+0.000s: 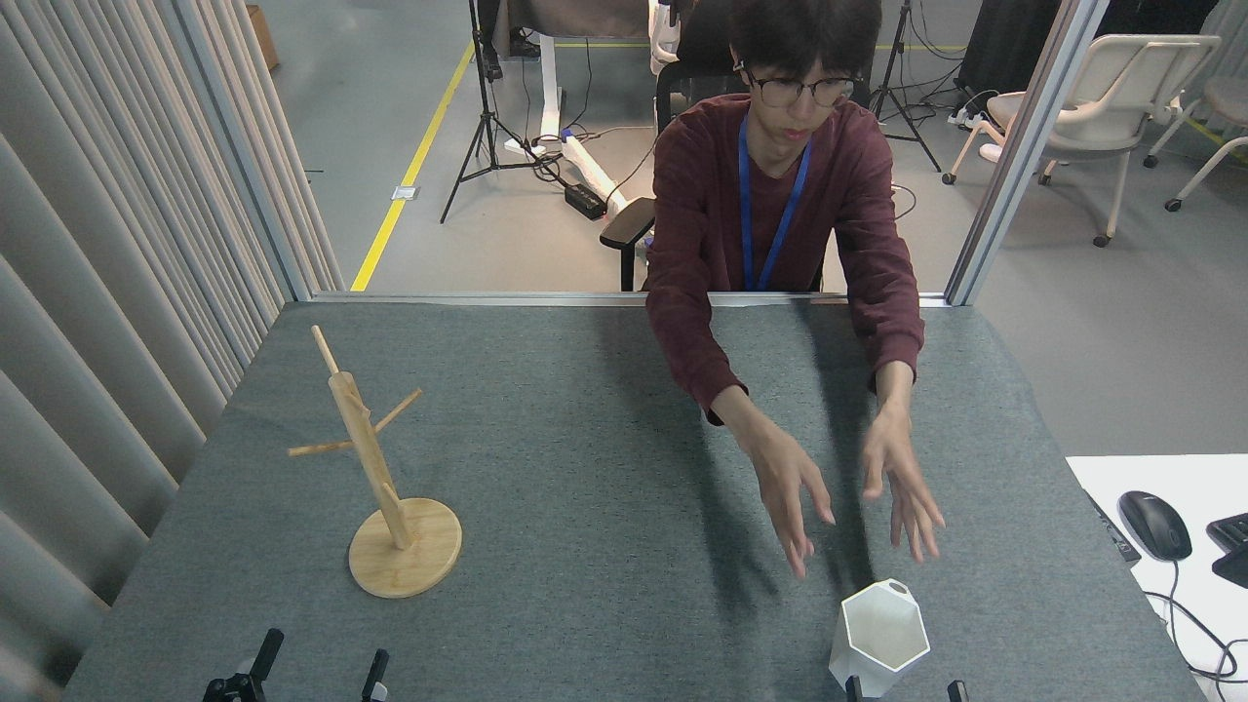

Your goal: Hang cup on storage rack

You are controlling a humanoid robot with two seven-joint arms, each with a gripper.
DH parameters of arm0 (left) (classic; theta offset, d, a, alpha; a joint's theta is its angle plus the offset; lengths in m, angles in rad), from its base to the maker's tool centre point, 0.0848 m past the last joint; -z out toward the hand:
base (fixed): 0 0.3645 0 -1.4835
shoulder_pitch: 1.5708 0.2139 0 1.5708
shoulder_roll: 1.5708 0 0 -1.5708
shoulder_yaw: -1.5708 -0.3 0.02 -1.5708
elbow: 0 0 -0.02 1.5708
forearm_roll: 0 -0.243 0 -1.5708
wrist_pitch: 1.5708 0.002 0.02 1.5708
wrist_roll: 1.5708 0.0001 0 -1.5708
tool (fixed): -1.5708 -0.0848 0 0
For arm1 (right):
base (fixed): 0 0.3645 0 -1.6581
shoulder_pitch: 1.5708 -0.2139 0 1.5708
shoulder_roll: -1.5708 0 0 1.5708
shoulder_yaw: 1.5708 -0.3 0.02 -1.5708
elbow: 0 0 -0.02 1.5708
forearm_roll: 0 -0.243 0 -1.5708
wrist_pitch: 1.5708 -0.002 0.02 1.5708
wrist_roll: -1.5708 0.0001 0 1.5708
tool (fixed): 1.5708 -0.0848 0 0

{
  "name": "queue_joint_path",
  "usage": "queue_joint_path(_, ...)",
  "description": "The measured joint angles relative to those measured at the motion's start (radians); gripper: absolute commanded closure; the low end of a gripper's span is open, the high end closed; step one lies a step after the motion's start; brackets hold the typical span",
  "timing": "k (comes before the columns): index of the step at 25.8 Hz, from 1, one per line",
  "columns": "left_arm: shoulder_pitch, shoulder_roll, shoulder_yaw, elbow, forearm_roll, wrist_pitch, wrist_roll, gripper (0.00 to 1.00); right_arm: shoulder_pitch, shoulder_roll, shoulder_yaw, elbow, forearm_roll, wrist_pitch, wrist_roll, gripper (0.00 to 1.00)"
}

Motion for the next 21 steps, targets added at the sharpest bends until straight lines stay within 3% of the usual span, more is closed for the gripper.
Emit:
queue_joint_path(12,0.000,0.000,0.002,0.012,0.001,0.000,-0.003,0.00,-0.011,0.002,-0.001,0.039,0.000,0.000,-0.002,0.01)
queue_joint_path(21,0.000,0.000,0.005,0.014,0.000,0.012,-0.003,0.00,-0.090,-0.003,0.001,0.124,0.000,0.002,0.006,0.01)
